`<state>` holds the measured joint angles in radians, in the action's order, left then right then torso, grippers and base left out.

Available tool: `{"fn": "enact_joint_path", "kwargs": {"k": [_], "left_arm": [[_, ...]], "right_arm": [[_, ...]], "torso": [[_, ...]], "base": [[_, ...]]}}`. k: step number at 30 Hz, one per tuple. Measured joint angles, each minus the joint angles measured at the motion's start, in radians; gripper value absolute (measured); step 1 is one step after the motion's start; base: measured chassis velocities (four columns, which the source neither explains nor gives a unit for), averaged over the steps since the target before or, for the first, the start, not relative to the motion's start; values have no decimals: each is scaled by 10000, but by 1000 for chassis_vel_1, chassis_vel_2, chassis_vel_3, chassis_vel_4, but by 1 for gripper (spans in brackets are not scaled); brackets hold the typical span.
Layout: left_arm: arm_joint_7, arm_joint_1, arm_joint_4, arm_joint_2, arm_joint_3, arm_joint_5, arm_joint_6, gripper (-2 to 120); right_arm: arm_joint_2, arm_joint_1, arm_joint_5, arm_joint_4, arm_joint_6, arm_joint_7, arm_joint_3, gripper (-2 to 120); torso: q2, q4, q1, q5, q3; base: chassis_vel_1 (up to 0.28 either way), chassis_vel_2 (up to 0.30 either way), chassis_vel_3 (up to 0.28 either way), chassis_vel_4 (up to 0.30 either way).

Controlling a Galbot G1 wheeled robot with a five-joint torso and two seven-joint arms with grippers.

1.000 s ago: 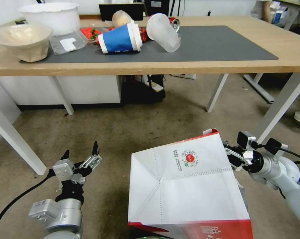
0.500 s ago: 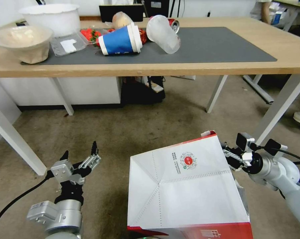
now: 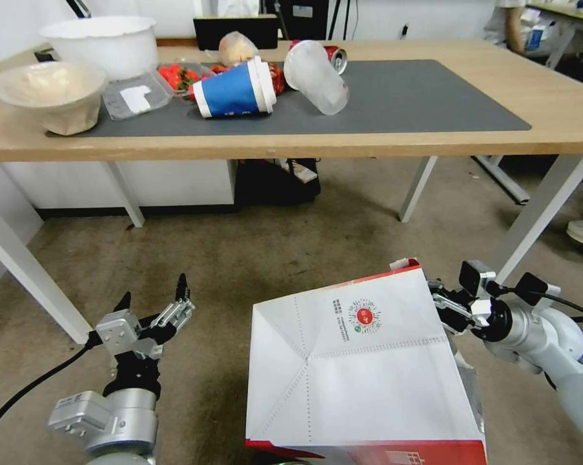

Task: Pick up the food delivery bag from the floor and place it on the table.

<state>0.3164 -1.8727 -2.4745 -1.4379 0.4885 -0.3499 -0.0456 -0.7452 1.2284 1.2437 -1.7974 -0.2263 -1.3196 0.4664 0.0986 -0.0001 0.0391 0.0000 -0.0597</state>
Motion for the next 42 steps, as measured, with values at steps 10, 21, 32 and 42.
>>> {"fn": "enact_joint_path", "kwargs": {"k": [10,21,32,42], "left_arm": [[22,38,62,6,-47,6,-19,100],[49,46,76,-11,-35,-21,-138,100],[72,29,32,19,-42,-76,-249,100],[100,47,31,57,-67,-99,-285,100]], "right_arm": [[-22,107,-162,-55,17,5,47,0],[1,75,-223,-78,22,-15,59,0],[38,113,-263,-90,39,-15,74,0],[12,155,-351,-110,55,-27,111,0]], "torso": [[432,0,47,-1,-380],[1032,0,171,0,-855],[1436,0,276,0,-1150],[1841,0,387,0,-1447]], "base": [[0,0,0,0],[0,0,0,0],[0,0,0,0],[0,0,0,0]]}}
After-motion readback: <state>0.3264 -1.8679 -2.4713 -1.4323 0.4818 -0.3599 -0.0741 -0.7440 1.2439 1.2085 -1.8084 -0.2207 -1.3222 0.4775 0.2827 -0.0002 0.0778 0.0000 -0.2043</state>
